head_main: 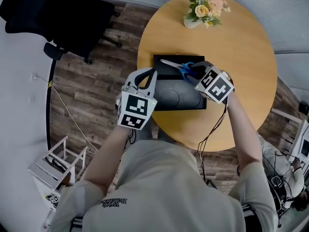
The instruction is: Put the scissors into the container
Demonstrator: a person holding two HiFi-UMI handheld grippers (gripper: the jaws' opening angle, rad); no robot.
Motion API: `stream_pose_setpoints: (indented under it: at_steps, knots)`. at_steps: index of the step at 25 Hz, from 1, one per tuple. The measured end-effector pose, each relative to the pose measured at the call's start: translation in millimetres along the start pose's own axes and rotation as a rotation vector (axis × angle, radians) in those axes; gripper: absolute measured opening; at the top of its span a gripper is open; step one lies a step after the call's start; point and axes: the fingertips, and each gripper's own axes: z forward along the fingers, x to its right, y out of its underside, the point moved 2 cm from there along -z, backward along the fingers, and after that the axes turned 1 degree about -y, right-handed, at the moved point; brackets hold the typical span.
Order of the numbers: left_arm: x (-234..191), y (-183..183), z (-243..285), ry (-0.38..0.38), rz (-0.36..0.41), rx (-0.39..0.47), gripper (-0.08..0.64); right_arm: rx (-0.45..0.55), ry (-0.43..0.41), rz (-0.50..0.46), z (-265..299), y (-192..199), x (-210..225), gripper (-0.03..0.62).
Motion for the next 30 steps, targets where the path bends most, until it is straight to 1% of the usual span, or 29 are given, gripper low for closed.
stream_pose_setpoints:
  at_steps: [6, 11, 14, 17, 26, 30]
  knots:
    - [-9, 22, 23, 0.005, -0.029, -0.057, 0.021, -0.081, -0.049, -0.030, 35, 12, 3, 0.094]
    - [-8, 40, 33, 0.009, -0.050, -0.094, 0.021, -0.176, -0.074, -0.118, 59, 25, 11, 0.094]
    - [-8, 54, 40, 0.007, -0.050, -0.131, 0.021, -0.215, -0.088, -0.140, 75, 31, 18, 0.094]
    - [-9, 63, 42, 0.007, -0.062, -0.149, 0.021, -0.248, -0.104, -0.155, 87, 36, 19, 0.094]
    - [-9, 79, 43, 0.030, -0.070, -0.186, 0.021, -0.297, -0.058, -0.187, 104, 41, 27, 0.094]
    - [-15, 81, 42, 0.029, -0.055, -0.191, 0.021, -0.311, -0.060, -0.195, 110, 43, 29, 0.094]
